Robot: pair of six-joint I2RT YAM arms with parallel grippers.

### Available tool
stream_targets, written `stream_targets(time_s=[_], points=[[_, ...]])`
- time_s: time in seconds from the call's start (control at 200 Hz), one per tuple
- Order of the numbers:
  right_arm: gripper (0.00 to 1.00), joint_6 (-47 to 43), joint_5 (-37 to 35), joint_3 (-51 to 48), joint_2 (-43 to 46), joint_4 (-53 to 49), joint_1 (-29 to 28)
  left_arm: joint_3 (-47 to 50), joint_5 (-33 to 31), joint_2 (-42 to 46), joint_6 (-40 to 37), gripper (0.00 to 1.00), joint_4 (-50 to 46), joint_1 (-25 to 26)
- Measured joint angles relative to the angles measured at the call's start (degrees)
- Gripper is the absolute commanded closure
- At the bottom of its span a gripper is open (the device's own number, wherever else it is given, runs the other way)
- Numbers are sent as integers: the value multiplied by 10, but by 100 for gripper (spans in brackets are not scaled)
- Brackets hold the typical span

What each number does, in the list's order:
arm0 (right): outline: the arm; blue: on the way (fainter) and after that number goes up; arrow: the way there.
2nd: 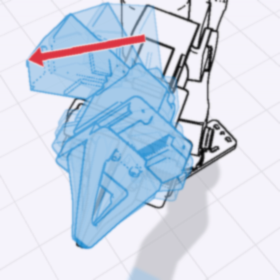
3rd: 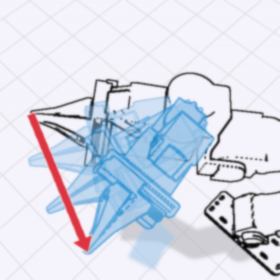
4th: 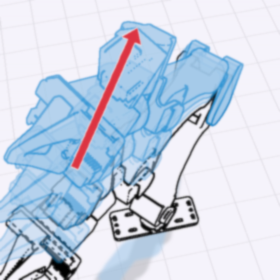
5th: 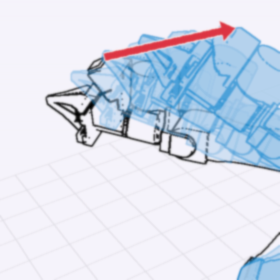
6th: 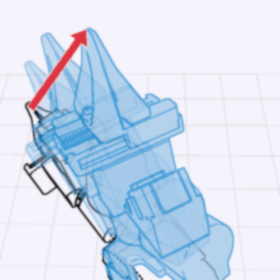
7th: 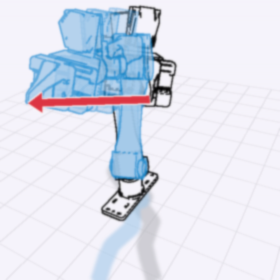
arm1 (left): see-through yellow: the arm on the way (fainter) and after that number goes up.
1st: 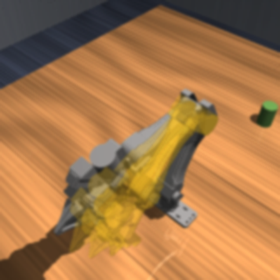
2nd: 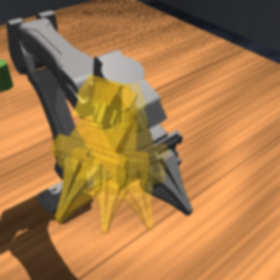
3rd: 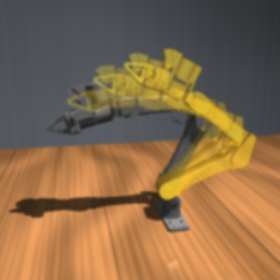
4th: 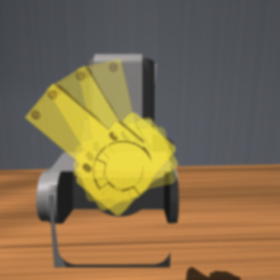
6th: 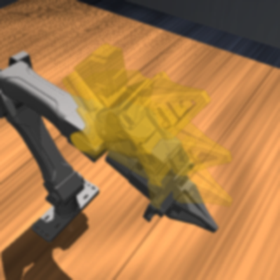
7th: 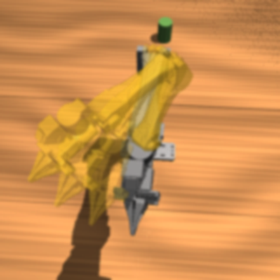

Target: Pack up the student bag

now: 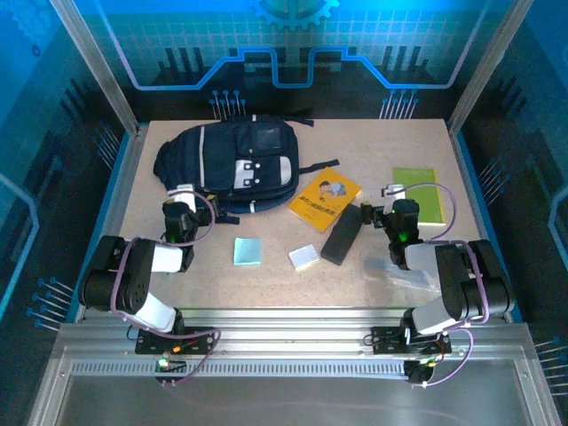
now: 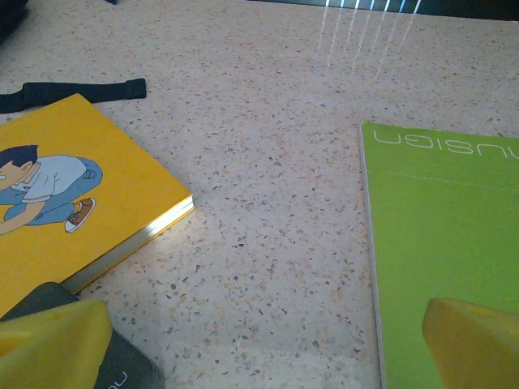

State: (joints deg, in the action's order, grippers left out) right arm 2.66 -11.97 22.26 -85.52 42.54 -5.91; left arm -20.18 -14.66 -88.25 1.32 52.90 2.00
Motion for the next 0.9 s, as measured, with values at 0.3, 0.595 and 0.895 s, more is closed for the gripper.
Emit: stream_targets(time_s=[0.3,0.595,0.895], points=[[0,-2,0,0,0,0,0,0,0,0,0,1,0,0],[0,-2,0,0,0,0,0,0,1,0,0,1,0,0],[0,-5,-17,47,17,-78,-2,-7,-3,6,0,1,-22,0]])
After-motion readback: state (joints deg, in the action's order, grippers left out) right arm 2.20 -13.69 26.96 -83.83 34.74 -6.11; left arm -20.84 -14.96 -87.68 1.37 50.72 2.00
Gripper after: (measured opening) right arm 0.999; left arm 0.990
